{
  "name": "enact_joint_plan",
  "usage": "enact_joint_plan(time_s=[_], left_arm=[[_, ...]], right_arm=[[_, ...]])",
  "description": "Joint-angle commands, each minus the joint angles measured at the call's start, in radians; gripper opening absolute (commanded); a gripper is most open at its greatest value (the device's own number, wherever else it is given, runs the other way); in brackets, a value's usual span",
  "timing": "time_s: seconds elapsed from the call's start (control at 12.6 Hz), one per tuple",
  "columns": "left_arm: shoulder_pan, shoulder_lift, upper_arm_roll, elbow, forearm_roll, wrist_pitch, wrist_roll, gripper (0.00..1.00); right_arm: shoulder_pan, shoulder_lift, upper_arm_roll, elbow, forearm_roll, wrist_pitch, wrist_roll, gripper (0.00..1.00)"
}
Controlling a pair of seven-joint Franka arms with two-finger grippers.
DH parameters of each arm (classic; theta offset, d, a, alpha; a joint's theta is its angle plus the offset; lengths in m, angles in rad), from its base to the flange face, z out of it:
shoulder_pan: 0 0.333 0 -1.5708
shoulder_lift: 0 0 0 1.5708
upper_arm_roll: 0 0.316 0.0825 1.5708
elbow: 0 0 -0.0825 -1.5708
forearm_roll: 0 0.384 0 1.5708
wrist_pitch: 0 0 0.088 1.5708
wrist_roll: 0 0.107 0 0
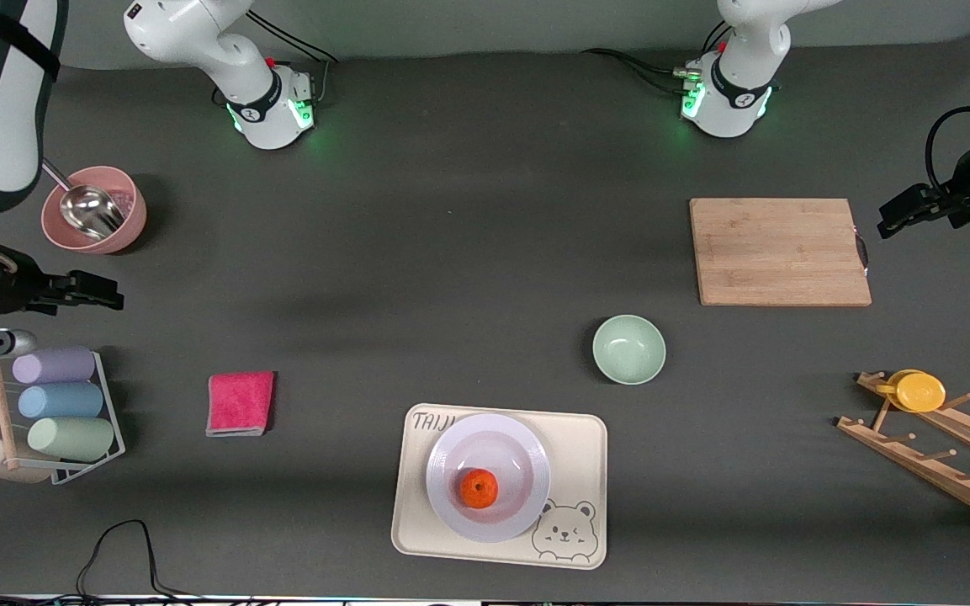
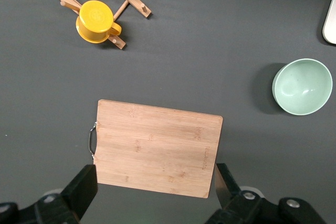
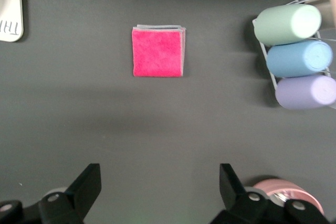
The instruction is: Place orange and plate with both arms
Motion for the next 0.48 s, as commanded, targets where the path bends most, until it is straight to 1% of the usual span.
enact_joint_plan(time_s=[0.0,0.08,0.4], left_arm=[[-0.002,-0.022,0.0,-0.003,0.008,-0.02,0.002,1.0],[-0.002,-0.022,0.0,-0.004,0.008,-0.023,0.002,1.0],[-0.003,-0.023,0.0,-0.004,0.008,-0.014,0.005,1.0]], right_arm=[[-0.012,0.008,-0.009,0.029,0.002,-0.045,0.026,1.0],[-0.025,0.004,-0.014,0.025,0.038,-0.056,0.026,1.0],[-0.026,0.004,-0.011,0.028,0.037,-0.058,0.023,1.0]])
